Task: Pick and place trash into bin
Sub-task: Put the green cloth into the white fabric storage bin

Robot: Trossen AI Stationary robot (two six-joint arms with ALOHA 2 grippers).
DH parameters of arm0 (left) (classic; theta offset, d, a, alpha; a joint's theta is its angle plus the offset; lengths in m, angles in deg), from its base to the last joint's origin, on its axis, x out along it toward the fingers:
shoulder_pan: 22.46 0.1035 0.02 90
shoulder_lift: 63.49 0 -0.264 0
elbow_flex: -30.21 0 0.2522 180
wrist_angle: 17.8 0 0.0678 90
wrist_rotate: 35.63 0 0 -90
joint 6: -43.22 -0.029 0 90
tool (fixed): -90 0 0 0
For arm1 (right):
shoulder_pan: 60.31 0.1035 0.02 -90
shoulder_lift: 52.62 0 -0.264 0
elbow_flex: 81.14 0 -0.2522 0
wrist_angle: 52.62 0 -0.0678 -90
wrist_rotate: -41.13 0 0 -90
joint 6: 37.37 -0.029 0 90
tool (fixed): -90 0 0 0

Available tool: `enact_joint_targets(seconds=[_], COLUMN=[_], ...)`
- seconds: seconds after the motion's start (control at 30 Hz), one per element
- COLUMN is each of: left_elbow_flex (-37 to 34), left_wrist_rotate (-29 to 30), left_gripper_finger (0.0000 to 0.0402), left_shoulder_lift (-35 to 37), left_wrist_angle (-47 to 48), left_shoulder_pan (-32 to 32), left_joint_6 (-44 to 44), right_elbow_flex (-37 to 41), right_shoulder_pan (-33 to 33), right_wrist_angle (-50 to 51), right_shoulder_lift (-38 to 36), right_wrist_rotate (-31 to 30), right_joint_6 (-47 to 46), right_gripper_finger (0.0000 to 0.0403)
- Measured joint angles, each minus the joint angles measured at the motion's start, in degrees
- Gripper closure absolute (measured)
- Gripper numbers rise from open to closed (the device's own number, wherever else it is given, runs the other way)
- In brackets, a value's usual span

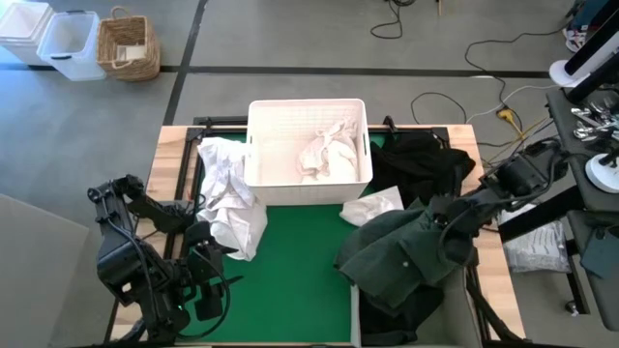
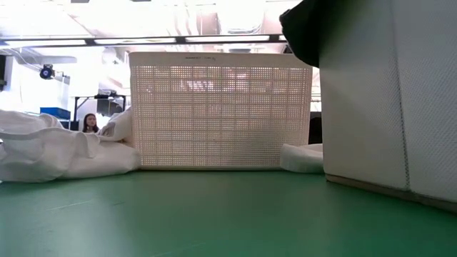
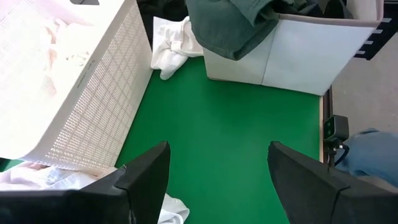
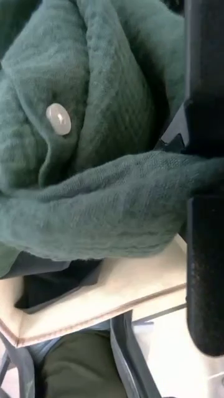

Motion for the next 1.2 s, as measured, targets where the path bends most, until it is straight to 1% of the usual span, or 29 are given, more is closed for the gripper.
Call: enact_joint_targets(seconds=[0.23,0.4,0.57,0.67,0.77,0.83,1.03,1.2], left_elbow_flex=[0.0,0.0,0.0,-0.1,-1.1,-1.9,-4.8,-6.0], left_wrist_rotate=[0.0,0.1,3.0,6.4,10.2,11.6,12.3,12.3], left_gripper_finger=[0.0154,0.0154,0.0154,0.0154,0.0154,0.0154,0.0154,0.0154], left_shoulder_lift=[0.0,0.0,0.0,0.0,0.0,0.0,0.0,0.0], left_wrist_angle=[0.0,0.0,0.0,-0.1,0.0,0.0,-0.1,-0.2], left_shoulder_pan=[0.0,0.0,0.0,0.0,0.0,0.0,0.0,0.0], left_joint_6=[0.0,0.0,-0.2,-0.2,-0.2,-0.2,1.0,1.7], right_elbow_flex=[1.4,1.4,1.4,1.4,1.4,1.4,1.4,1.4], right_shoulder_pan=[0.0,0.0,0.0,0.0,0.0,0.0,0.0,0.0], right_wrist_angle=[-0.8,-0.9,-1.3,-2.6,-2.5,-2.6,-2.6,-2.9], right_shoulder_lift=[0.6,2.4,4.6,5.7,6.6,7.1,8.0,7.7], right_wrist_rotate=[0.3,0.1,1.4,1.8,1.5,1.3,1.5,3.3], right_joint_6=[-2.8,-4.8,-4.8,-4.8,-4.8,-4.8,-9.6,-14.2], right_gripper_finger=[0.039,0.039,0.0382,0.0356,0.0318,0.0291,0.022,0.0182])
